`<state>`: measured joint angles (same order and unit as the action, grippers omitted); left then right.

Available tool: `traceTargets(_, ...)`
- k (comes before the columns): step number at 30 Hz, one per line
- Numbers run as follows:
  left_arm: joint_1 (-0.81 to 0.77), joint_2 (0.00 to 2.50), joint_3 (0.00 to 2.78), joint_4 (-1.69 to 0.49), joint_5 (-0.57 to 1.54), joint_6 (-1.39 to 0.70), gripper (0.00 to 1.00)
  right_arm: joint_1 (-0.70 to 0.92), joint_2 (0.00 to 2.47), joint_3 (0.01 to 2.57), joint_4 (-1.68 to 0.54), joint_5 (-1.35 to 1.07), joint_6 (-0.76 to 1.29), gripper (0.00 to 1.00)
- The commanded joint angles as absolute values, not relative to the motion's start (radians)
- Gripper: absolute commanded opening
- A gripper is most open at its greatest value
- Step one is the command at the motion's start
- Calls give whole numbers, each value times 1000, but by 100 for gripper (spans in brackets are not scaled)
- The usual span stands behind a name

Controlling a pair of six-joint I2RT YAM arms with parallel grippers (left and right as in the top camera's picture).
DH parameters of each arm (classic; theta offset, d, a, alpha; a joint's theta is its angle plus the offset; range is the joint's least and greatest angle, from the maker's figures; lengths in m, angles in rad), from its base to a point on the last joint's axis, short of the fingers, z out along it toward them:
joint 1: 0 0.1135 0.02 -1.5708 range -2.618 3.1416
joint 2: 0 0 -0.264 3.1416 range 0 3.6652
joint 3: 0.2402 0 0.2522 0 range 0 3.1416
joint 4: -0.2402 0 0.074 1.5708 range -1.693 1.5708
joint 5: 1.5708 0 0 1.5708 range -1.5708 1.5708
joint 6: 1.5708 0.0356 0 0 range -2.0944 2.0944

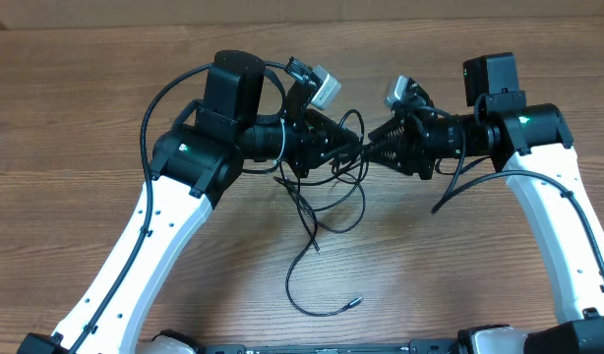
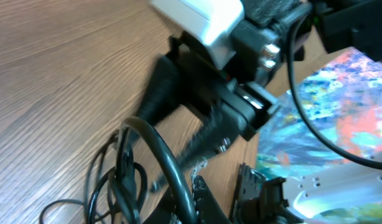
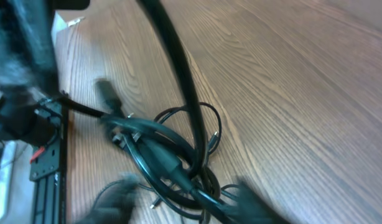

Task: Untangle cables

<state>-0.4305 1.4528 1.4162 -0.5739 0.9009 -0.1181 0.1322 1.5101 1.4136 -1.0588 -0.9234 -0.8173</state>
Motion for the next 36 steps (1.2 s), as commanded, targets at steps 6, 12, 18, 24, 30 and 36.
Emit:
traceTargets(6, -432, 1428, 1430, -563, 970, -139, 4, 130, 1515, 1420, -1023, -884, -825, 83)
traceTargets(12, -433, 1428, 1430, -530, 1046, -138, 4, 130, 1515, 1420, -1000, -896, -847, 82)
traceTargets(18, -433, 1428, 1430, -497, 1066, -138, 4, 130, 1515, 1420, -1002, -1011, -846, 49)
traceTargets(24, -432, 1428, 1430, -502, 1041, -138, 4, 130, 1515, 1420, -1023, -1060, -839, 4)
traceTargets(30, -431, 1428, 1430, -517, 1034, -138, 4, 129, 1515, 1420, -1049, -1045, -839, 4)
traceTargets(36, -371, 1428, 1430, -625, 769, -321, 4, 129, 1515, 1420, -1114, -907, -839, 4)
